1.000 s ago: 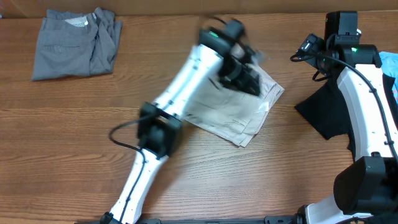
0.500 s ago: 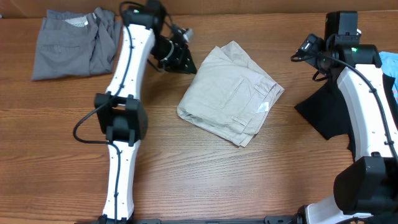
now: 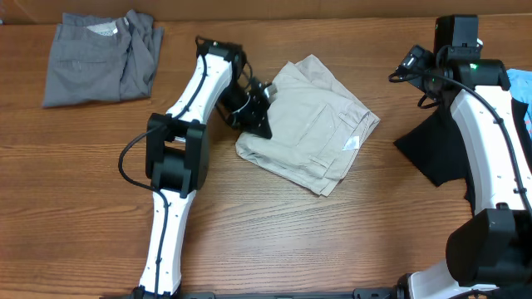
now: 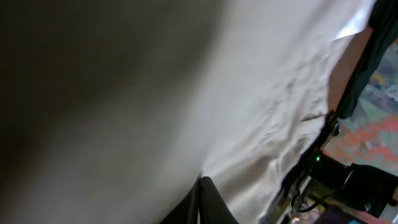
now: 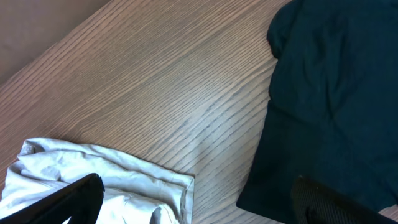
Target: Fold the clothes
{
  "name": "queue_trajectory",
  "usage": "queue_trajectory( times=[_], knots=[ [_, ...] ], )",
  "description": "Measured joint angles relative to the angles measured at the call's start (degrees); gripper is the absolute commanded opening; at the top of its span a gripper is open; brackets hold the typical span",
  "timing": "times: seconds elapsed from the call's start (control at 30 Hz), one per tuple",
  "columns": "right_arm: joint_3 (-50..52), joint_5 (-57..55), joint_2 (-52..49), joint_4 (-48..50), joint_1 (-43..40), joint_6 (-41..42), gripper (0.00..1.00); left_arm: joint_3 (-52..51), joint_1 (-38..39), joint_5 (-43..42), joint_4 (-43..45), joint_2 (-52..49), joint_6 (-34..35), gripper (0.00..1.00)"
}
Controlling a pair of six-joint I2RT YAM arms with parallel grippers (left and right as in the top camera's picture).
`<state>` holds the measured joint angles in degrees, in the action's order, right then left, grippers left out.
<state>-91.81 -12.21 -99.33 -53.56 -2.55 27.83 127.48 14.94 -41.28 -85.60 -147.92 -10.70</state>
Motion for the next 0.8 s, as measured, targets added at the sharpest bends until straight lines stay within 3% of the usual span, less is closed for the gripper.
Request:
queue_trajectory(
  times=[0.3, 0.5, 0.63, 0.8],
  knots=[
    [0.0, 0.0, 0.0, 0.0, 0.0, -0.02, 1.0, -4.24, -0.66, -2.82, 0.48, 0.0, -3.5, 0.04],
    [0.0, 0.02, 0.0, -0.02, 0.0, -0.02, 1.0, 9.09, 0.9, -2.1, -4.5, -0.04, -3.93, 0.04],
    [0.0, 0.0, -0.02, 0.0, 0.0, -0.04, 1.0, 18.53, 1.6, -2.05, 1.64, 0.04, -1.6, 0.05],
    [0.0, -0.02, 0.0, 0.0, 0.0, 0.0, 1.0, 19.74, 1.86, -1.68, 12.17, 0.07, 3.58, 0.04]
  ],
)
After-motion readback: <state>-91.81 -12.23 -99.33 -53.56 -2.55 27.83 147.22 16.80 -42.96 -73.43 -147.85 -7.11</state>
